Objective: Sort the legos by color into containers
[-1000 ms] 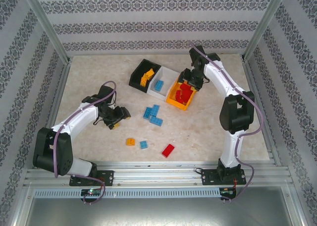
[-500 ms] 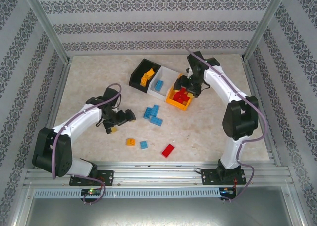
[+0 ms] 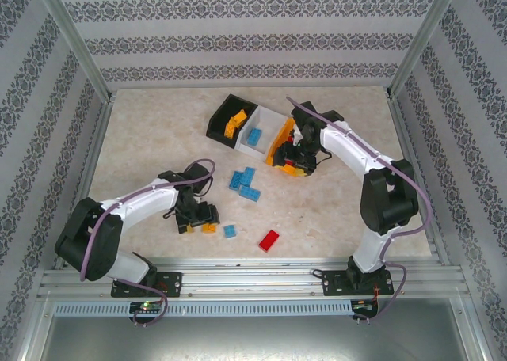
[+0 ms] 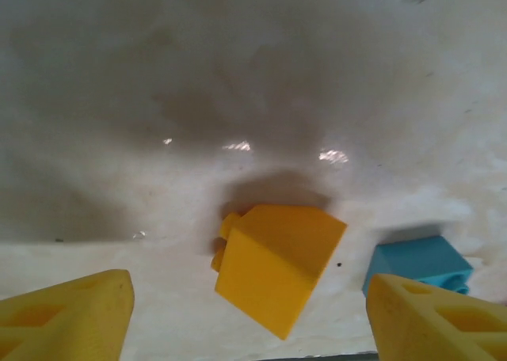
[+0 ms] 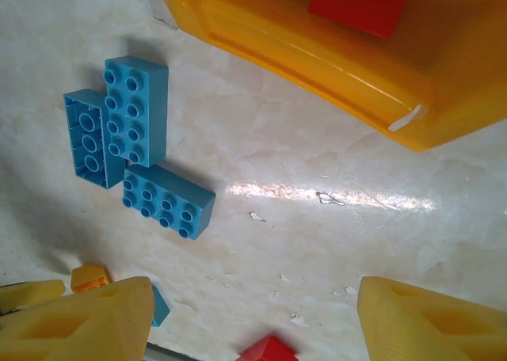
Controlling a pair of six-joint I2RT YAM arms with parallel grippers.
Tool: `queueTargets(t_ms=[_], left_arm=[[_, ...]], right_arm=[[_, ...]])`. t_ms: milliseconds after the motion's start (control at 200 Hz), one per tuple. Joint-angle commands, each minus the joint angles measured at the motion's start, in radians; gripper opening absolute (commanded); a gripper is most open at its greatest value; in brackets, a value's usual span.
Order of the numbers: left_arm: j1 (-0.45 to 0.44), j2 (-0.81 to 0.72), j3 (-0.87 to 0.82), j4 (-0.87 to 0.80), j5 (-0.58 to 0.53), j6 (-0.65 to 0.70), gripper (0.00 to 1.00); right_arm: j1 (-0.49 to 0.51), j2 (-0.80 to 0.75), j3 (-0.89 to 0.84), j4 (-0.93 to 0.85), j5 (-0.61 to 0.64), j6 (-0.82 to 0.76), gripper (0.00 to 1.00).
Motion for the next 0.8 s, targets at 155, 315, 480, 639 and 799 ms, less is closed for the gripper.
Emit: queueTargets(t_ms=[155,315,480,639,799], left_arm=[[-0.042,0.038,-0.041,0.055,0.017,-0.055,0.59],[-0.042,0.054,-0.049,0.083,0.019,-0.062,0.50],[-0.042,0.078,-0.035,0.085,0.017,-0.051,0.40],[-0.042,0.084,-0.008,0.070,0.013,-0.045,0.32],[-0.040,0.083,0.062,0.030,0.005,-0.029,0.32]], right_arm=[[-0.002,-0.047,-0.034,0.002,0.002,-0.012,0.68],[-0.003,-0.050,-0.025,-0.005,0.005,-0.017,0.69],[-0.007,-0.050,-0.025,-0.011,0.009,-0.021,0.69],[-0.015,-0.048,-0.022,-0.014,0.008,-0.023,0.68],[-0.031,-0.044,-0.023,-0.015,-0.001,-0.024,0.68]])
